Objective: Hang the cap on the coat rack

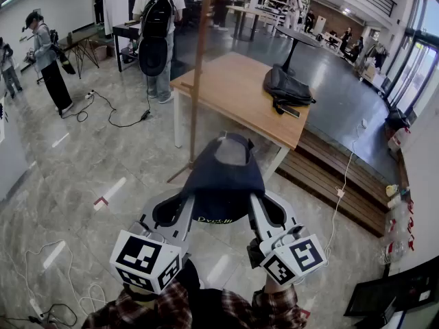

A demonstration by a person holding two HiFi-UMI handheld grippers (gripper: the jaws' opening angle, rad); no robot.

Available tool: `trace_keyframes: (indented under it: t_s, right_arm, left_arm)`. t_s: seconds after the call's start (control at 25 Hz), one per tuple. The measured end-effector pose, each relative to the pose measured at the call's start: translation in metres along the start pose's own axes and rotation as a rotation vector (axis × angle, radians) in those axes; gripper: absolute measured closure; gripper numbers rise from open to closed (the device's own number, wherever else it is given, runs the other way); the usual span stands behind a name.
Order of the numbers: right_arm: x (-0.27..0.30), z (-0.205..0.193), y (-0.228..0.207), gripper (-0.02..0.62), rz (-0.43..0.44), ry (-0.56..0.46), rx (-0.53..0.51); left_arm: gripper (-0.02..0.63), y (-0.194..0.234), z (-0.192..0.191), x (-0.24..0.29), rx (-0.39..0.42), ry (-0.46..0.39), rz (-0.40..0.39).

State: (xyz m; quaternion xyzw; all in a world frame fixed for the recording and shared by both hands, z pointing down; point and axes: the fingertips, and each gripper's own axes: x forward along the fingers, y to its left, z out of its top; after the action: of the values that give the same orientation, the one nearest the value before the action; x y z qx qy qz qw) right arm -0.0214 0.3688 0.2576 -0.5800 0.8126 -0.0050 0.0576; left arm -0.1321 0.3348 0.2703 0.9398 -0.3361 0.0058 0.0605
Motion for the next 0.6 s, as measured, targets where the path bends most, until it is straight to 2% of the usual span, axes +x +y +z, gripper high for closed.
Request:
trace_keyframes:
  t_s: [0.28,0.6]
  right_arm:
    - [0.021,-0.010,-0.023,0.577,0.008,0.020,0.021]
    - [0.098,-0.022,-0.064,0.577,0.003,0.045,0.019]
  left_arm:
    - [0.589,0.013,-0.007,0.027,-0.011,0.020,0.012]
    - [0.589,0.071,-0.010,0.094,-0.032,0.039,0.007]
